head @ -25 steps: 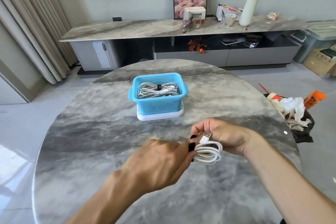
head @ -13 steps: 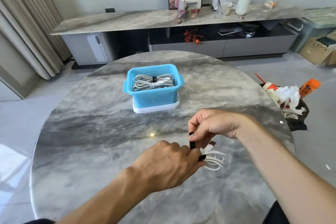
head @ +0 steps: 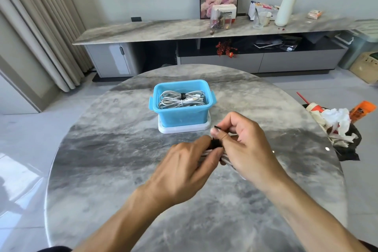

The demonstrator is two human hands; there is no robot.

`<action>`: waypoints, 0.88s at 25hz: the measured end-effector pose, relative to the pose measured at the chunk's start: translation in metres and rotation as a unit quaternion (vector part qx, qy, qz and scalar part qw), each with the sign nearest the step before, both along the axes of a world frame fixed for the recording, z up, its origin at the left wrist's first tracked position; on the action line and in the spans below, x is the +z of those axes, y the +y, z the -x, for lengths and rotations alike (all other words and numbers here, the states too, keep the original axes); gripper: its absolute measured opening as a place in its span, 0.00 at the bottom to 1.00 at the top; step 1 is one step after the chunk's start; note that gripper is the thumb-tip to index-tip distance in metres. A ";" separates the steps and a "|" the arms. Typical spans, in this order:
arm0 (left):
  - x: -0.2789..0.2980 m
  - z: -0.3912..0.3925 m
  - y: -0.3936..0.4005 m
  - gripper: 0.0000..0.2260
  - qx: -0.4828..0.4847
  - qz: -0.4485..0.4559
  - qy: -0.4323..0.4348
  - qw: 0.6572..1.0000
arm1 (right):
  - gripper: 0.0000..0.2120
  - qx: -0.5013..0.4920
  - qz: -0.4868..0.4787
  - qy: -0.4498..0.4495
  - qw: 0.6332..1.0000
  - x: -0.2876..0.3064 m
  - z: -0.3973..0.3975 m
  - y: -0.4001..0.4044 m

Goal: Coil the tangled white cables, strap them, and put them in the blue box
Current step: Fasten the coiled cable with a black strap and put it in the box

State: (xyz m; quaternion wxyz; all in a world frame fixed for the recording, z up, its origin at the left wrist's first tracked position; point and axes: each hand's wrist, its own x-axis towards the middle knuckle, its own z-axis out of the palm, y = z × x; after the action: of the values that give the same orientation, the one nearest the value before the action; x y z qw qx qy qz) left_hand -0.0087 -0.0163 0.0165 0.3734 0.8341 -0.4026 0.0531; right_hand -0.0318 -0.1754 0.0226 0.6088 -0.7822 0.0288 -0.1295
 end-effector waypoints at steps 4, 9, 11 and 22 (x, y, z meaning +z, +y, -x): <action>0.008 0.007 -0.009 0.08 0.024 0.126 0.120 0.984 | 0.11 -0.007 -0.047 -0.016 0.999 0.008 0.000 0.000; 0.011 0.010 -0.010 0.06 0.025 0.147 0.079 0.986 | 0.09 -0.009 -0.089 -0.006 0.996 0.010 0.002 0.000; 0.007 0.007 -0.010 0.01 0.024 0.144 0.061 0.987 | 0.09 -0.015 -0.083 -0.007 0.996 0.009 0.000 -0.001; 0.006 0.001 -0.003 0.04 -0.030 0.030 0.083 0.996 | 0.07 -0.048 0.020 0.041 0.998 0.002 -0.005 -0.014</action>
State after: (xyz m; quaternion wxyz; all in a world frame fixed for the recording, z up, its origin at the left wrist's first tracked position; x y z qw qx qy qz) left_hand -0.0100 -0.0194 0.0221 0.4322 0.8115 -0.3930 -0.0158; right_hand -0.0270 -0.1891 0.0250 0.5847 -0.7964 0.0887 -0.1268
